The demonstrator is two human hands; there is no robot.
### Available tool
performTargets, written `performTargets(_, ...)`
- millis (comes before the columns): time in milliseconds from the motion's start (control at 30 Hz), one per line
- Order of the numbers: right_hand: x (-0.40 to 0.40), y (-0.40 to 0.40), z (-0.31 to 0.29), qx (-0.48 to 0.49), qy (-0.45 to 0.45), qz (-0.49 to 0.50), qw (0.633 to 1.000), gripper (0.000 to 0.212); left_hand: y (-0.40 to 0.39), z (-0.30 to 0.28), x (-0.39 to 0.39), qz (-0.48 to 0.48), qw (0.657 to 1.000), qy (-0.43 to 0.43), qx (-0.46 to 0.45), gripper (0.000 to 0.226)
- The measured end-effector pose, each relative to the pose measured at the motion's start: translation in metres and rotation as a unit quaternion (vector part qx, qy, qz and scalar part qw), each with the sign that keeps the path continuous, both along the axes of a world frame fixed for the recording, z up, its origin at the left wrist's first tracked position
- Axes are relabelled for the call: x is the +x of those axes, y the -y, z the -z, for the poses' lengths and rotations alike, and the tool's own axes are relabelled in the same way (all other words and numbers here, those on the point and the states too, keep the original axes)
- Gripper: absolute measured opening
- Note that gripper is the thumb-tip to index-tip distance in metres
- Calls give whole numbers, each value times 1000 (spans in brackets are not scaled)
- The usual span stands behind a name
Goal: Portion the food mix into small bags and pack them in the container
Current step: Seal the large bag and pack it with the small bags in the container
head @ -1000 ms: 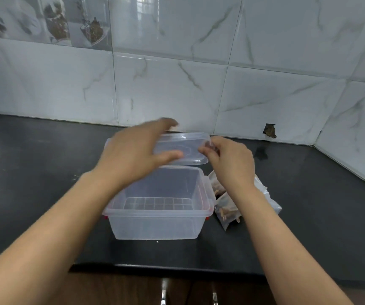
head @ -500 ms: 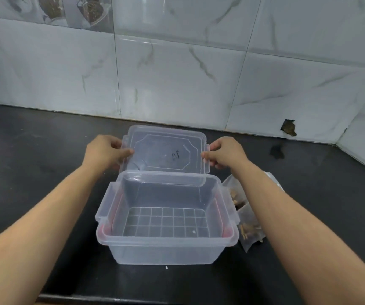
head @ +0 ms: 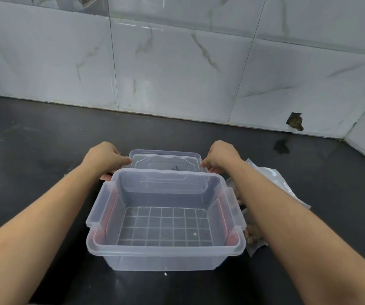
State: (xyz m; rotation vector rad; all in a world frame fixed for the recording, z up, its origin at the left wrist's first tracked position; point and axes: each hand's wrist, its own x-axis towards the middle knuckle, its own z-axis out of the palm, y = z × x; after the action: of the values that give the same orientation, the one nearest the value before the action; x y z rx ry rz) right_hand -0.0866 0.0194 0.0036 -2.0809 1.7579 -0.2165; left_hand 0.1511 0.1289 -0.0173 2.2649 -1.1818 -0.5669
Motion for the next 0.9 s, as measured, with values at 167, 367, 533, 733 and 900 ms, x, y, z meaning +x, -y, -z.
performTargets(167,-17,-17,-28,-52,59,7,997,16,-8,-44,-11,43,998,49,25,31)
performTargets(367,-84,-64,-66,-148,118,41,981,18,-21,-103,-83,238,951,186,-62,21)
performTargets(533,-135,-99,-57,-44,4,84,995,27,-13,-102,-172,458,847,263,-58,35)
performTargets(733,-162,-115,-34,-29,-13,117,993,43,27,-73,-222,500,796,337,-41,62)
performTargets(900,-164,-118,-28,-1,-36,114,993,51,45,-66,-236,503,793,343,-4,59)
